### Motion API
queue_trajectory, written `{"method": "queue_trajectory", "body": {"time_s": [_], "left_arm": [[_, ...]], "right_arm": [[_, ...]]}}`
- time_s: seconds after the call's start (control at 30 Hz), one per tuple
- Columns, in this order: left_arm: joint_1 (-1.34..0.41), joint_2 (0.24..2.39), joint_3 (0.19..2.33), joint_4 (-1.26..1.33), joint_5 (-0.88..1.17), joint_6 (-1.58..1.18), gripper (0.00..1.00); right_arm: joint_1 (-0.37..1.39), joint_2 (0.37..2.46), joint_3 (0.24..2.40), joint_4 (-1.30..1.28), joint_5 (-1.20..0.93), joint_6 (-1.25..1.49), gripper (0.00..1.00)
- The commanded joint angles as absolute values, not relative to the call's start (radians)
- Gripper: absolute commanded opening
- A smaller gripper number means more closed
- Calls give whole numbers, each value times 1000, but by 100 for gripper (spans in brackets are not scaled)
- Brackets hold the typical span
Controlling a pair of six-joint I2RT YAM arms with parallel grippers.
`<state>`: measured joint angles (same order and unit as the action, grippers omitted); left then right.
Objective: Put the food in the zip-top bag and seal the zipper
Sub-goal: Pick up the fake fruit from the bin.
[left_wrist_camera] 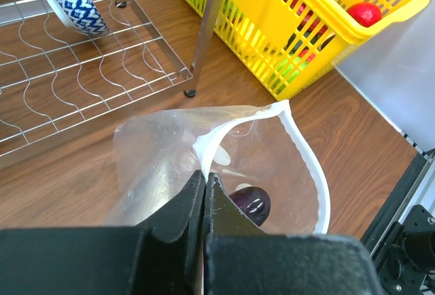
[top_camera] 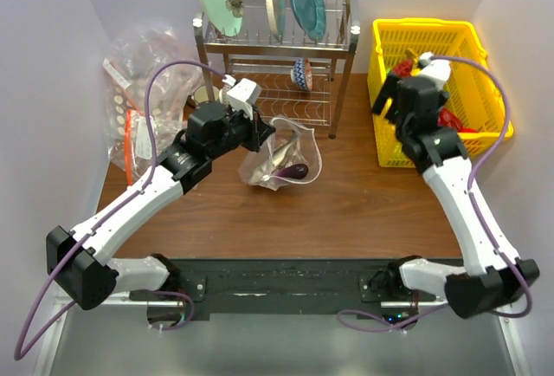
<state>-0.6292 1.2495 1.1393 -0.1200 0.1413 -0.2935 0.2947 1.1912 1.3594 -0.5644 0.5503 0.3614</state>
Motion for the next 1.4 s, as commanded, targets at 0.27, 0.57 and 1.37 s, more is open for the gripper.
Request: {"method": "queue_trajectory", "body": {"time_s": [0.27,0.57,1.37], "left_arm": [[-627,1233,1131,-29,158,-256,0],[-627,1233,1126,-23,169,-258,0],[-627,1243,1127,-28,156,-250,0]], "right_arm": [[-46,1485,1624,-546,250,534,81],[-172,1634,1623,-538,192,543,73],[-225,1985,1612,-451,-155,637,74]]}}
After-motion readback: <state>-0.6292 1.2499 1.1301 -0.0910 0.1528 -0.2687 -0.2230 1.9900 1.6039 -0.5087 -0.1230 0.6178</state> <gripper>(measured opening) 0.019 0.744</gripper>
